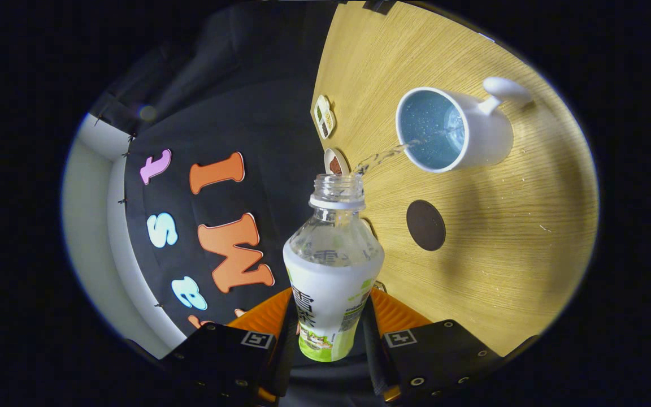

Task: Take the bottle from table, then pour the juice into the cup, finally place the bottle on the coaster

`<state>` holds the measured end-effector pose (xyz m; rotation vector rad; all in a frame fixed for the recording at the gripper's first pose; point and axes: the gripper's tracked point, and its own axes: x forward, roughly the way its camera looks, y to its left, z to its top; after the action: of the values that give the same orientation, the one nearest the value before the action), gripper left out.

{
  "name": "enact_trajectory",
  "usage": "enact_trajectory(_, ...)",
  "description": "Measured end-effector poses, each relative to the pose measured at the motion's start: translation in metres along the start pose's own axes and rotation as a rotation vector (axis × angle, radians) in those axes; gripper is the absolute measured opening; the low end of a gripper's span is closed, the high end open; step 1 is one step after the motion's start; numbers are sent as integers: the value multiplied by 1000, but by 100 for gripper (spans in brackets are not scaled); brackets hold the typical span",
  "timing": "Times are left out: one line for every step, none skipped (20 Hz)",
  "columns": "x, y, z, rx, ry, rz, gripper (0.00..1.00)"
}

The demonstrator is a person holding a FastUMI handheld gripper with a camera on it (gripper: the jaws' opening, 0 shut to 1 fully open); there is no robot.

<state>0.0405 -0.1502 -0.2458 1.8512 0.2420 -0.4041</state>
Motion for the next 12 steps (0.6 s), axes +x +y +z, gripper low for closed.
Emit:
enact_trajectory(0, -1, 2, 5, -3, -2, 57)
enact_trajectory(0, -1, 2, 9, -7, -5, 56)
enact_trajectory(0, -2, 4, 11, -10, -8, 56)
enact_trajectory(1, -2, 5, 13, -12, -11, 57)
enact_trajectory(2, -2, 5, 15, -13, -11, 57)
enact_trajectory(2, -2, 7, 19, -14, -12, 57)
enact_trajectory(2, -2, 8, 22, -14, -12, 56)
enact_trajectory(1, -2, 9, 27, -15, -14, 57)
enact_trajectory(1, -1, 10, 30, -17, -14, 57)
enact_trajectory(1, 1, 9, 31, -18, -15, 57)
enact_trajectory(0, 1, 9, 33, -18, -13, 57)
enact_trajectory(-1, 3, 8, 37, -17, -10, 56)
